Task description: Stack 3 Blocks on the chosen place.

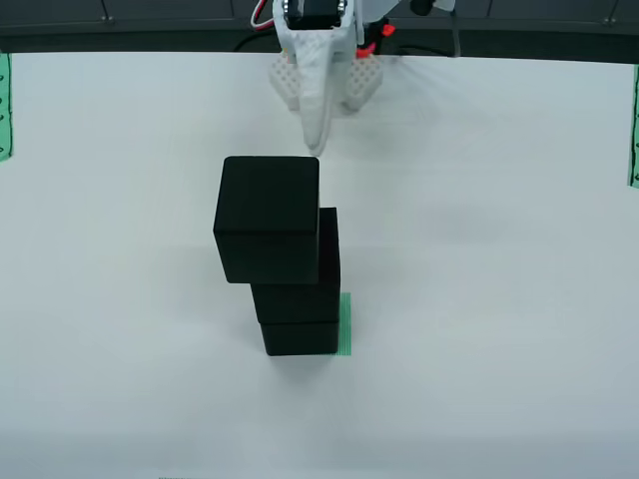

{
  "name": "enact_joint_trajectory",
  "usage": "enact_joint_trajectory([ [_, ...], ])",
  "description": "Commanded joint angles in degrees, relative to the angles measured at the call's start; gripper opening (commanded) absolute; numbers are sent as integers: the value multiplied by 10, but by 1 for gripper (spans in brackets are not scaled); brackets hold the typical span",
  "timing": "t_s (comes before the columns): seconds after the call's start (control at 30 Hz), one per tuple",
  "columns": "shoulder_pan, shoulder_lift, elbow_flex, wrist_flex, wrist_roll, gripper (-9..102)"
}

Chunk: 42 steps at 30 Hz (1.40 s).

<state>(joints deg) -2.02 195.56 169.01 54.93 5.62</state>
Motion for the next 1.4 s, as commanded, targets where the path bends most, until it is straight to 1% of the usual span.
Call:
enact_joint_trajectory([
  [0.0,4,14,40,2,6,0],
  [0.17,11,14,98,-25,4,0],
  [0.27,14,14,98,-24,4,0],
  [0.43,-16,14,98,-25,-4,0],
  [1.37,-9,14,98,-26,0,0],
])
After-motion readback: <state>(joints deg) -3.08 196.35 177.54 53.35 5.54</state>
